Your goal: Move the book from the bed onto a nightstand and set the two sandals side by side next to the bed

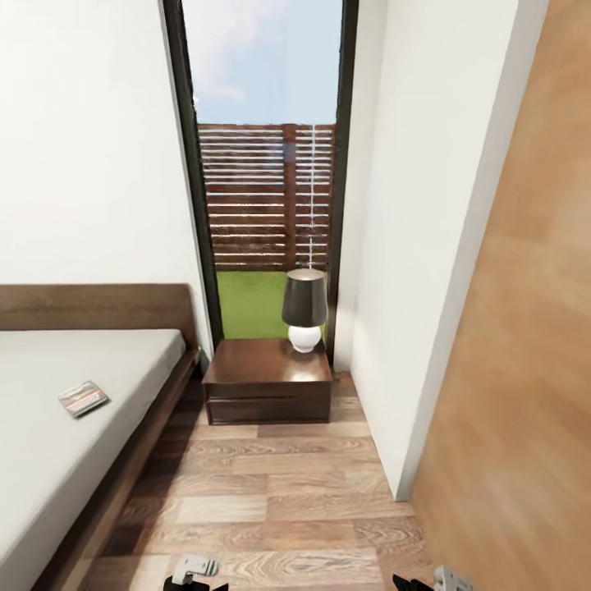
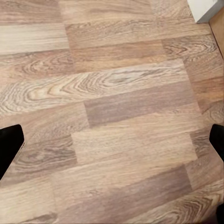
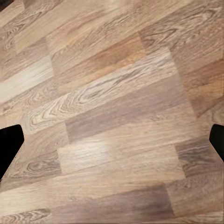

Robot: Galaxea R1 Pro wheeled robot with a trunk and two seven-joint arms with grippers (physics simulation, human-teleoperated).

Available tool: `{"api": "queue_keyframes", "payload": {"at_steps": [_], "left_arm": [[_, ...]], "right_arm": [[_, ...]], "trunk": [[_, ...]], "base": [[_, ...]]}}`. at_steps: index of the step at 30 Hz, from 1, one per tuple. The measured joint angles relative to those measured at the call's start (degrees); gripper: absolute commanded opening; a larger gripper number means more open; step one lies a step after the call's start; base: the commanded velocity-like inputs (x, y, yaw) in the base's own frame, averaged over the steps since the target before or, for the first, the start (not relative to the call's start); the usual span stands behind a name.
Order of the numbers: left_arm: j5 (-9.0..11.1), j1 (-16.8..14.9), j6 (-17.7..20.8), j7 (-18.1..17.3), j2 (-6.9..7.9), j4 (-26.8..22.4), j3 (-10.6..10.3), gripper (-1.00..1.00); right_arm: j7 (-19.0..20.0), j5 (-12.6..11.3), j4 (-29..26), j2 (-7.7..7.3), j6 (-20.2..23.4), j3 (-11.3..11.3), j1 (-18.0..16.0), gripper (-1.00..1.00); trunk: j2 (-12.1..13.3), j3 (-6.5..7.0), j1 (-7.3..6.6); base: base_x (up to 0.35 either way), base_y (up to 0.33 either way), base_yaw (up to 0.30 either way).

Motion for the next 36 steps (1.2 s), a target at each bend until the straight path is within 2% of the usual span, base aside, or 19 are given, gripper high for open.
{"api": "queue_keyframes", "payload": {"at_steps": [29, 36], "left_arm": [[0.00, 0.00, 0.00, 0.00, 0.00, 0.00, 0.00, 1.00], [0.00, 0.01, 0.00, -0.01, 0.01, -0.01, 0.00, 1.00]], "right_arm": [[0.00, 0.00, 0.00, 0.00, 0.00, 0.00, 0.00, 1.00], [-0.01, 0.00, 0.01, 0.01, 0.00, 0.01, -0.01, 1.00]], "trunk": [[0.00, 0.00, 0.00], [0.00, 0.00, 0.00]], "base": [[0.323, 0.000, 0.001], [0.315, 0.000, 0.176]]}}
